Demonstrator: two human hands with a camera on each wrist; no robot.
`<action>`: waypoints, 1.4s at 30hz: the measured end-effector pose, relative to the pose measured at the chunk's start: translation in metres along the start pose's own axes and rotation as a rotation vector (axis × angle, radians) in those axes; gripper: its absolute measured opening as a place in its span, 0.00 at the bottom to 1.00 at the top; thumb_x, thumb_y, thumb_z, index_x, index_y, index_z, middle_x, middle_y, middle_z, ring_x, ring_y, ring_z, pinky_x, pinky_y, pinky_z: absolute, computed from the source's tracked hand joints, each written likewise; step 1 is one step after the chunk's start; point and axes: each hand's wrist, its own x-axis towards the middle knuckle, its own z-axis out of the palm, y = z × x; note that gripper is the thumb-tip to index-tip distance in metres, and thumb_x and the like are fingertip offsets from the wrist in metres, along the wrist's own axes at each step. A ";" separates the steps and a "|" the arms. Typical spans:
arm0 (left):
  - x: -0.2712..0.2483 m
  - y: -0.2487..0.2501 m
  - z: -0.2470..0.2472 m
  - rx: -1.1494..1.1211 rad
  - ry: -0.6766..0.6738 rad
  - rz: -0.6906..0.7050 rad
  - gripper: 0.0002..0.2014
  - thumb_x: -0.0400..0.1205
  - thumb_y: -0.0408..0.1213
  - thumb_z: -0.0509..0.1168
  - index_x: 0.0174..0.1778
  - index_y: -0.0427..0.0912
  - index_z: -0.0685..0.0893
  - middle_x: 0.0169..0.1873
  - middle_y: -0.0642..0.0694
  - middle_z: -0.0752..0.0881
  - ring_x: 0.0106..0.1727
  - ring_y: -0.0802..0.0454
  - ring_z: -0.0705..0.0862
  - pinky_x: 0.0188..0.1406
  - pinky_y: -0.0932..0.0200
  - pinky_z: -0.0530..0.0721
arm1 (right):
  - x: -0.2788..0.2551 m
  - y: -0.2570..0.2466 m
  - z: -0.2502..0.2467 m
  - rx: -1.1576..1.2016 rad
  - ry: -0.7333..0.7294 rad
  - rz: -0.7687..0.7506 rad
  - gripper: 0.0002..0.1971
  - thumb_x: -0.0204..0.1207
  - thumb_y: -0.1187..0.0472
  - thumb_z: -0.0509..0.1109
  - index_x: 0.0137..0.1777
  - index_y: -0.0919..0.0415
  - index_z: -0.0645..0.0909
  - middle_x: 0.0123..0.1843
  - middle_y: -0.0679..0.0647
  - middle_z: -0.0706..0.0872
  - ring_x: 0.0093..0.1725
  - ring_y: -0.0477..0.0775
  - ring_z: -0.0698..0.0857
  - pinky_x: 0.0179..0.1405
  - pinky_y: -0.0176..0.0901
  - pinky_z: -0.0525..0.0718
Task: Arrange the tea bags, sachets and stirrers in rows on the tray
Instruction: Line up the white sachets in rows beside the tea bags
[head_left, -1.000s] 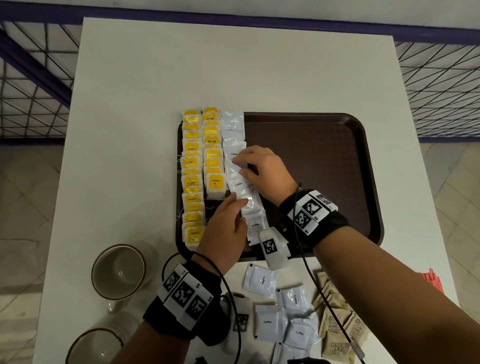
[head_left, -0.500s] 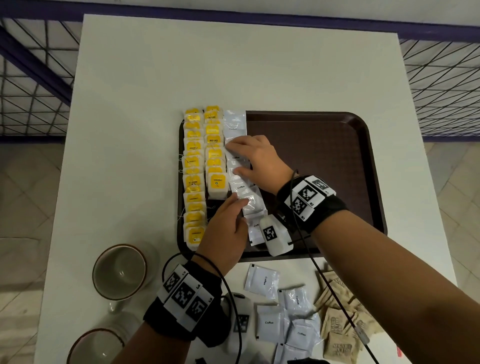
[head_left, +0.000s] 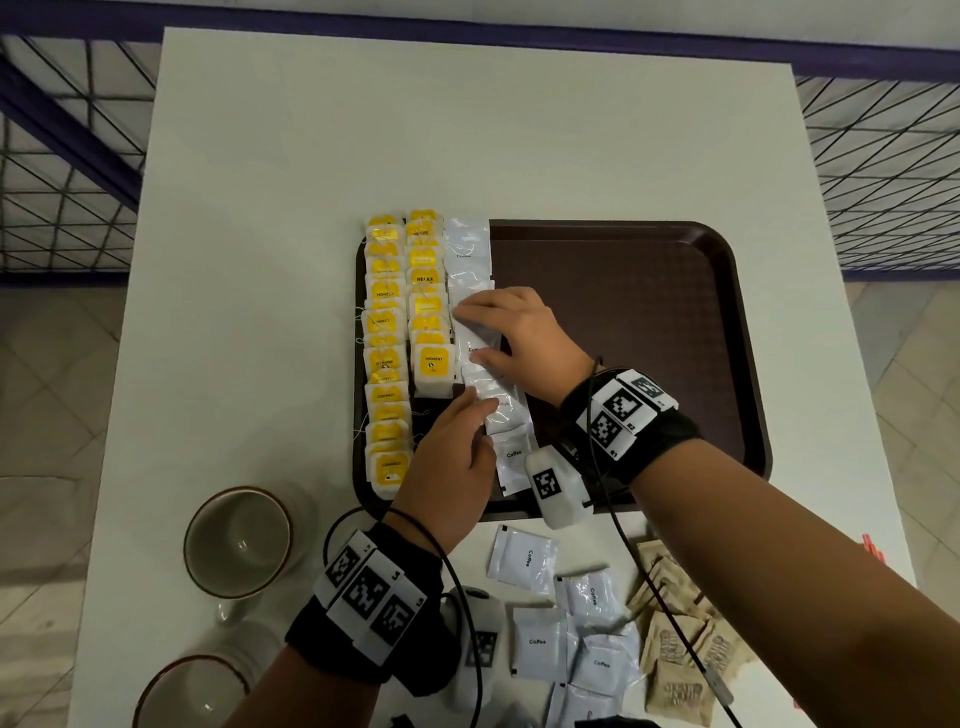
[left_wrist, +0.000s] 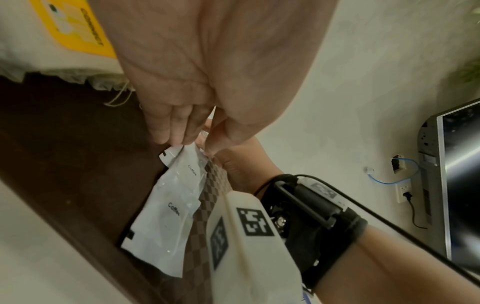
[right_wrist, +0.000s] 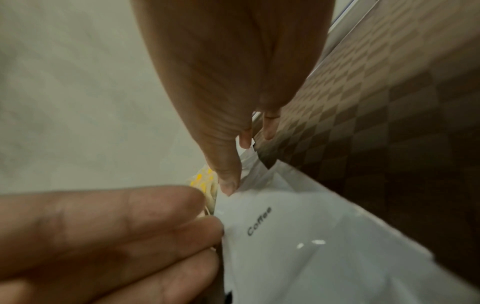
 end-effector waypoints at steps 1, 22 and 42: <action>-0.001 0.000 0.000 -0.004 0.000 -0.001 0.20 0.84 0.27 0.56 0.73 0.42 0.74 0.77 0.46 0.68 0.79 0.59 0.62 0.70 0.77 0.55 | 0.000 0.001 0.001 0.009 0.000 -0.012 0.26 0.72 0.59 0.73 0.71 0.52 0.75 0.71 0.50 0.77 0.70 0.59 0.69 0.67 0.61 0.71; -0.004 0.000 0.008 -0.109 0.021 -0.062 0.21 0.83 0.26 0.55 0.72 0.43 0.73 0.80 0.42 0.62 0.82 0.55 0.56 0.80 0.53 0.62 | -0.023 -0.003 0.004 0.464 0.300 0.365 0.15 0.72 0.67 0.71 0.59 0.58 0.83 0.53 0.53 0.87 0.46 0.46 0.84 0.58 0.39 0.82; 0.000 0.000 0.007 -0.100 0.009 0.007 0.20 0.83 0.24 0.55 0.71 0.42 0.74 0.76 0.45 0.69 0.67 0.78 0.57 0.60 0.90 0.56 | -0.003 0.006 -0.004 0.417 0.250 0.389 0.05 0.71 0.65 0.74 0.46 0.60 0.86 0.30 0.46 0.80 0.31 0.38 0.77 0.41 0.23 0.77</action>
